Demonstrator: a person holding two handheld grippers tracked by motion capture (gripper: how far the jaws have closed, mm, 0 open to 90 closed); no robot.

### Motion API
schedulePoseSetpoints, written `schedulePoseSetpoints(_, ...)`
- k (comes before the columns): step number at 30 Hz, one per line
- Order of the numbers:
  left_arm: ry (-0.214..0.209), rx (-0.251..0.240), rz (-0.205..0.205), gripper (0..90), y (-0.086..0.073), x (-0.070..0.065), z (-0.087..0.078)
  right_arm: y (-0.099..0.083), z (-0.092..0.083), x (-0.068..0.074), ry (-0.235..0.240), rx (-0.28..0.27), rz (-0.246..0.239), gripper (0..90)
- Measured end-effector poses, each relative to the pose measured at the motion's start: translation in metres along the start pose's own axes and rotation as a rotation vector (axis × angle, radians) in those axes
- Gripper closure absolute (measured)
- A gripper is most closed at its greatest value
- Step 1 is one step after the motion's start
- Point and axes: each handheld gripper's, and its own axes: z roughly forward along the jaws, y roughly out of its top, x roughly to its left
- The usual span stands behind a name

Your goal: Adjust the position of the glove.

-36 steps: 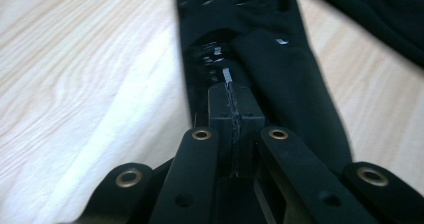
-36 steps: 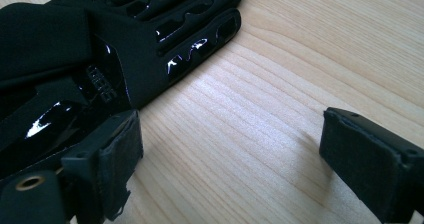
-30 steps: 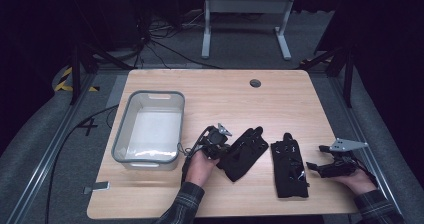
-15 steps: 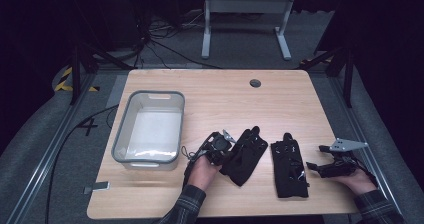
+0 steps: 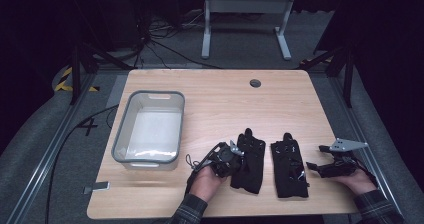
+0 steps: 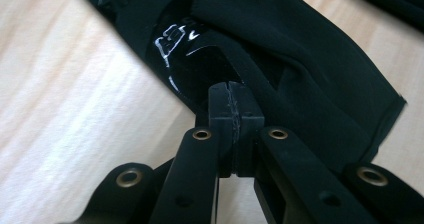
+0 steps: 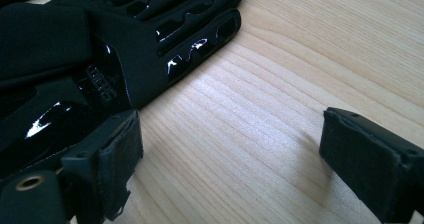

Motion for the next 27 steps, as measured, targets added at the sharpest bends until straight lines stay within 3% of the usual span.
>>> schedulePoseSetpoints(11,-0.031,0.006,0.041,89.5,0.003,-0.015,0.005,0.0,0.0,0.0,0.0,0.001,0.0,10.7)
schedulePoseSetpoints(17,-0.02,-0.026,0.01,85.5,0.002,-0.009,-0.001,0.0,0.0,0.0,0.0,0.001,0.0,10.7)
schedulePoseSetpoints(23,0.02,-0.084,-0.05,67.8,0.004,0.007,-0.004,0.0,0.0,0.0,0.0,0.001,0.0,10.7)
schedulePoseSetpoints(27,0.041,-0.097,-0.074,61.1,0.009,0.017,-0.002,0.0,0.0,0.0,0.0,0.0,0.0,10.7)
